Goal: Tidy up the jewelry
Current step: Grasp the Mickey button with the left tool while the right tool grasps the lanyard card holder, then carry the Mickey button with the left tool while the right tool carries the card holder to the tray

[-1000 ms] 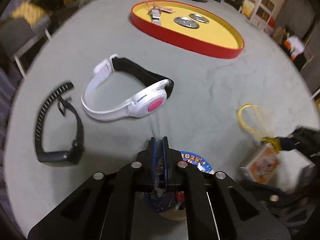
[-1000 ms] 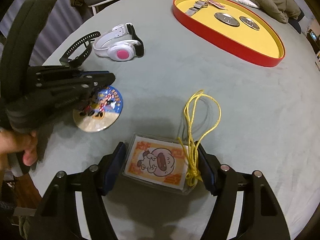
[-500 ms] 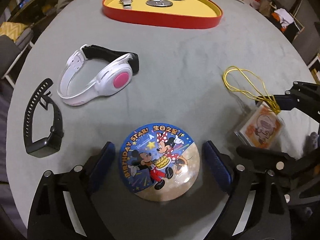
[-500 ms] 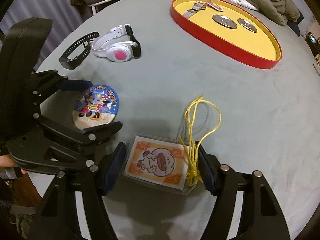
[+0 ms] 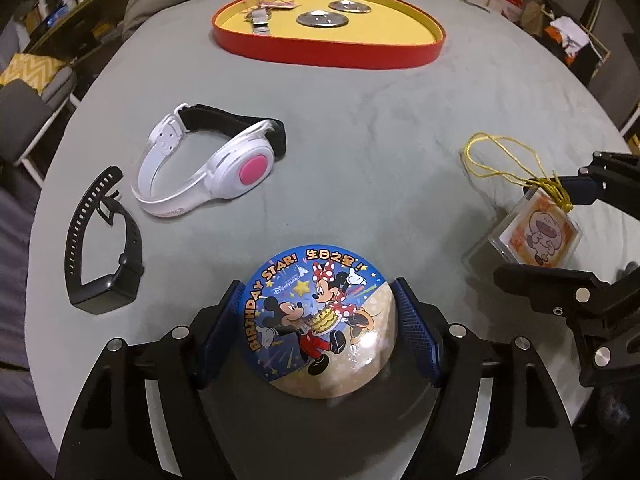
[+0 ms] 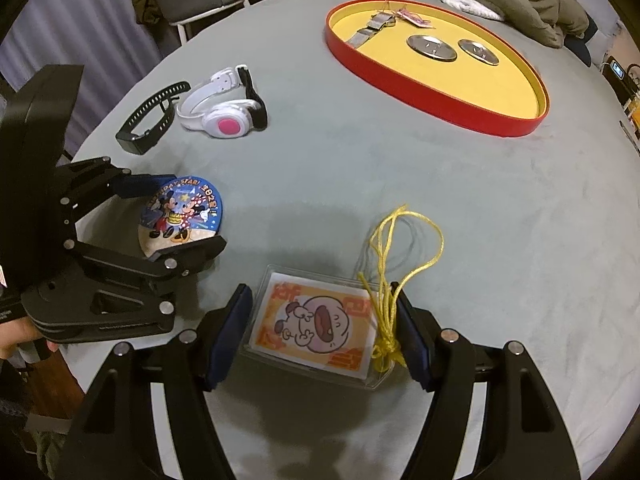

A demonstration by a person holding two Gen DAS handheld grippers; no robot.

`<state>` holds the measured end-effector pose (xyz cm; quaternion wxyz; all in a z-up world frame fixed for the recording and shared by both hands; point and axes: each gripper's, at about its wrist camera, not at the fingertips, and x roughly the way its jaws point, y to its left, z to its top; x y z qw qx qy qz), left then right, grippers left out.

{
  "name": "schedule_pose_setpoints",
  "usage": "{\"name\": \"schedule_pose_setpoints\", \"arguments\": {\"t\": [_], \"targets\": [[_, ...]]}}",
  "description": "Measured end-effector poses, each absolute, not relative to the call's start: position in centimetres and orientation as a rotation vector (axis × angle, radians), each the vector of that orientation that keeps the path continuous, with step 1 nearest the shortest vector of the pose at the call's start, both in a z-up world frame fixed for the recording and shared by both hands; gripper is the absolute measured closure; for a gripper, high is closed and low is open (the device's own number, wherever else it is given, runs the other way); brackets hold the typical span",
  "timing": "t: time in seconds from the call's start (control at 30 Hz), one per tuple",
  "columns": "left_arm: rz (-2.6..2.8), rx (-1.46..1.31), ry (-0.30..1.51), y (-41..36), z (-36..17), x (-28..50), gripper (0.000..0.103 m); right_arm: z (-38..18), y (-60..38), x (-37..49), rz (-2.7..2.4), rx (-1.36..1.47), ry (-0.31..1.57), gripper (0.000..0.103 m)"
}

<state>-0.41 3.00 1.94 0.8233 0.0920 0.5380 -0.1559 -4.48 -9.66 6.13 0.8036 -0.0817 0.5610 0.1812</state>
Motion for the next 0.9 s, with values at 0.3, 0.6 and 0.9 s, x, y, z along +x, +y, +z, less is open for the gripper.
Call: {"name": "schedule_pose_setpoints", "arguments": {"t": [0.3,0.6,0.9], "targets": [[-0.336,0.153,1.114,4.1,3.8,-0.9,0.031,7.9,-11.1,-3.8,0.381,-0.108,1.164,0.039],[-0.340,0.126,1.047,4.3,7.2,-0.4,0.031,10.2,-13.0,-2.3,0.353,-0.050,1.113,0.039],[-0.329,0.088,0.996,3.8,10.7,4.5,0.031,11.9,-14.9,1.5,0.298,-0.009,1.059,0.039]]}}
